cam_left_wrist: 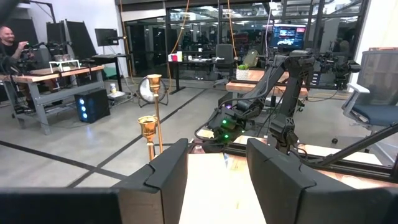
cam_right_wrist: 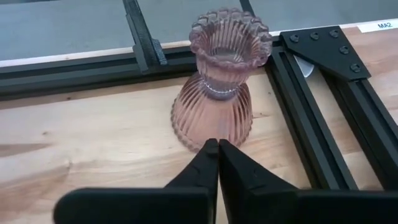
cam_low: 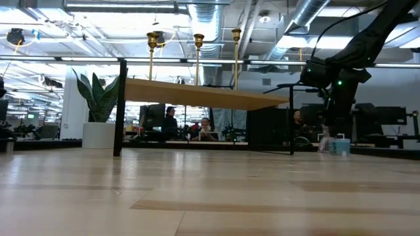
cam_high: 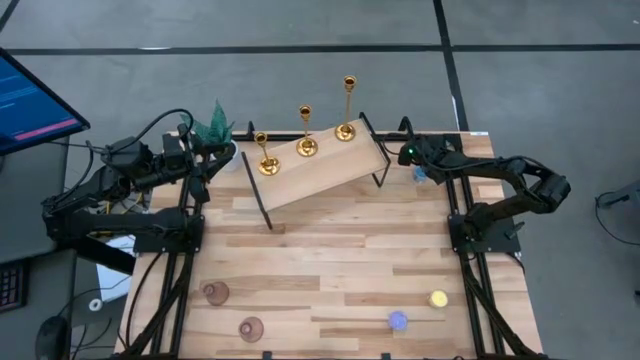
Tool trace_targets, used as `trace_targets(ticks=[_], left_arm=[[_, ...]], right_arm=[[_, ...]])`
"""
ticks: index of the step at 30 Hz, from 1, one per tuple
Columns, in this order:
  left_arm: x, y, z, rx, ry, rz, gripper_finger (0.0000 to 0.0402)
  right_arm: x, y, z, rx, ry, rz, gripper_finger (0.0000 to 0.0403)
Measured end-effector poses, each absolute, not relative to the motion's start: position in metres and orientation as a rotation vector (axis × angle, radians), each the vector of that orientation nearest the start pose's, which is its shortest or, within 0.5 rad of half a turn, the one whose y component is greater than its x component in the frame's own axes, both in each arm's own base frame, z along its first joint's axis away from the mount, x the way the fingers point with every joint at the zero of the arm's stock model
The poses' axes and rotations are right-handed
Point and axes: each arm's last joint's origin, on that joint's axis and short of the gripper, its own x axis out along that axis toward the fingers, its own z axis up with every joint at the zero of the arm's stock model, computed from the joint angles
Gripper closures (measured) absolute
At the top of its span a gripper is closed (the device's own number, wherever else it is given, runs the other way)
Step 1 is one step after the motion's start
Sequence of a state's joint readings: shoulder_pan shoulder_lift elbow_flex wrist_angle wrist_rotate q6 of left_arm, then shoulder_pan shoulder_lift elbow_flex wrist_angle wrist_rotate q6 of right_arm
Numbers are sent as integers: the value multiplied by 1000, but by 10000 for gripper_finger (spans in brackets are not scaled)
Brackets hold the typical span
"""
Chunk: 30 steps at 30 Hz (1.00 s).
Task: Pick & Place candle stick holders
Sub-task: Put the top pink glass candle holder on the shelf
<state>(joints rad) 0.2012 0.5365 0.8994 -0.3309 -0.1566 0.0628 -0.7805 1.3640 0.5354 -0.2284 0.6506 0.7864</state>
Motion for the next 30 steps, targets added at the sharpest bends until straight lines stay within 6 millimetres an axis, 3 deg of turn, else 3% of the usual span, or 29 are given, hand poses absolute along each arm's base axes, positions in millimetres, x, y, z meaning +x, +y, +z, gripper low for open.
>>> trace_targets(ticks=[4, 8, 21, 24, 30], left_arm=[[94, 24, 385, 63, -21, 359, 238], [94, 24, 385, 63, -21, 359, 238], [94, 24, 385, 66, -21, 359, 238], [94, 24, 385, 66, -21, 359, 238], [94, 24, 385, 66, -23, 359, 238]], right_arm=[[147, -165, 143, 662, 589, -1634, 388], [149, -159, 143, 670, 620, -1600, 352], [151, -151, 151, 680, 594, -1563, 113], [149, -157, 155, 689, 534, -1581, 95], [144, -172, 159, 715, 435, -1585, 97]])
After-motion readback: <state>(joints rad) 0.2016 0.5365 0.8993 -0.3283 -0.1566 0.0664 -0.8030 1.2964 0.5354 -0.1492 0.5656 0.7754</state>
